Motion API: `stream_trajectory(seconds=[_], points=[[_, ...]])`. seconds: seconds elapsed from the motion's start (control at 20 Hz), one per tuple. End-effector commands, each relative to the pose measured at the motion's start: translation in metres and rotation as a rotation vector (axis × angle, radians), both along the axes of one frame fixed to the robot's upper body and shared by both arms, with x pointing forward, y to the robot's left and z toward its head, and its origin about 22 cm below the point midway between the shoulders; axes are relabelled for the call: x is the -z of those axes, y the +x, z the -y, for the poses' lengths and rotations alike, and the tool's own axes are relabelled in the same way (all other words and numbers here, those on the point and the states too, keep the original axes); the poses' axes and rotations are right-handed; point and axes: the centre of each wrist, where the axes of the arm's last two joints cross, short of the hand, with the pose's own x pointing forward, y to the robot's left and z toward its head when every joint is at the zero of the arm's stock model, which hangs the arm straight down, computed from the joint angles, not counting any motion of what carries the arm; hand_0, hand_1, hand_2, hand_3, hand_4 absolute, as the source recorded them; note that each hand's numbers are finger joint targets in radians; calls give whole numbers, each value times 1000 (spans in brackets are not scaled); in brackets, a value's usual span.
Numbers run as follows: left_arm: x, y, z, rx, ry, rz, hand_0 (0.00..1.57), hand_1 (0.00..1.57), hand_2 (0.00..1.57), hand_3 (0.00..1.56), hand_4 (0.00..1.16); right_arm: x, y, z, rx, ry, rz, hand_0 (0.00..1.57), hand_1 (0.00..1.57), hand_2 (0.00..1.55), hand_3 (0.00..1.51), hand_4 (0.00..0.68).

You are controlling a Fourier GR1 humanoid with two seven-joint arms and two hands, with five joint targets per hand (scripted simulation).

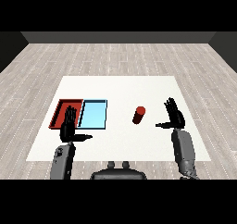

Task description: Pick the red can and put it in the red box

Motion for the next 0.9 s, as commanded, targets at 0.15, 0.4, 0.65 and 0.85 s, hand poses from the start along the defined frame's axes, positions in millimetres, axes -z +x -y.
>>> stream_trajectory(seconds=[0.15, 0.4, 0.65, 0.85], points=[[12, -16, 19, -20, 11, -1, 0, 0, 0, 0, 0, 12, 0, -29, -30, 85, -33, 0, 0, 0, 0, 0], [7, 1, 19, -7, 16, -11, 0, 0, 0, 0, 0, 36, 18, -52, -36, 113, -70, 0, 0, 0, 0, 0], [-5, 14, 8, -10, 17, -9, 0, 0, 0, 0, 0, 30, 14, -43, -45, 128, -91, 0, 0, 0, 0, 0], [-6, 2, 18, -6, -15, 4, 0, 0, 0, 0, 0, 59, 25, -64, -38, 155, -105, 0, 0, 0, 0, 0]])
